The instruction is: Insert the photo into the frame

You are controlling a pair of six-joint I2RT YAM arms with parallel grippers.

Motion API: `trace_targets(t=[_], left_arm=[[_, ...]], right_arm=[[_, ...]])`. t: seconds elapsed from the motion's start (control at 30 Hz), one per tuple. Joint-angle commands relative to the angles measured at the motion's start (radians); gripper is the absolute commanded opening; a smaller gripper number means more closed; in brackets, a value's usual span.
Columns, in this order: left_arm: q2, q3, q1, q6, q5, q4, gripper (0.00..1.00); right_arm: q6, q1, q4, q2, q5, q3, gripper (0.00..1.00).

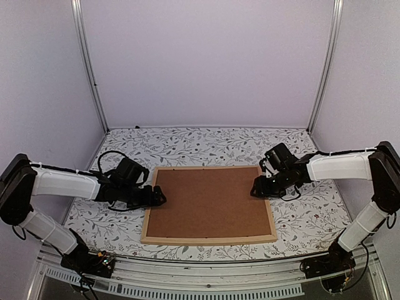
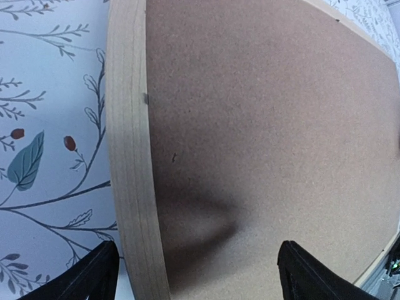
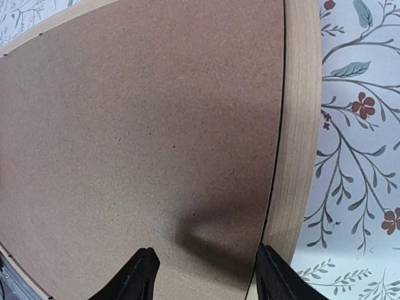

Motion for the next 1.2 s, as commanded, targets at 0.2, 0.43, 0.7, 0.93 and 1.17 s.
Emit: trace_targets(t=[0.2,0.43,0.7,0.93,1.17], left_arm=[[0.013,0.014,0.008,0.002,0.015,0.050,0.89],[0.014,0.011,0.002,-0.003,0.037,0.075,0.88],[0.024,0.019,-0.005,-0.004,0.040,0.084,0.87],[0.020,0.021,-0.006,-0.001,0.036,0.081,0.87],[0.011,0.031,-0.006,0.015,0.031,0.077,0.89]], right_arm=[[0.137,-0.006,0.145,-0.009,-0.191,-0.040,0.57],[0.194,-0.038,0.251,-0.082,-0.301,-0.077,0.53],[0.255,-0.066,0.362,-0.133,-0.429,-0.118,0.49],[0.330,-0.108,0.496,-0.165,-0.561,-0.173,0.44],[0.394,-0.129,0.592,-0.180,-0.648,-0.198,0.40]])
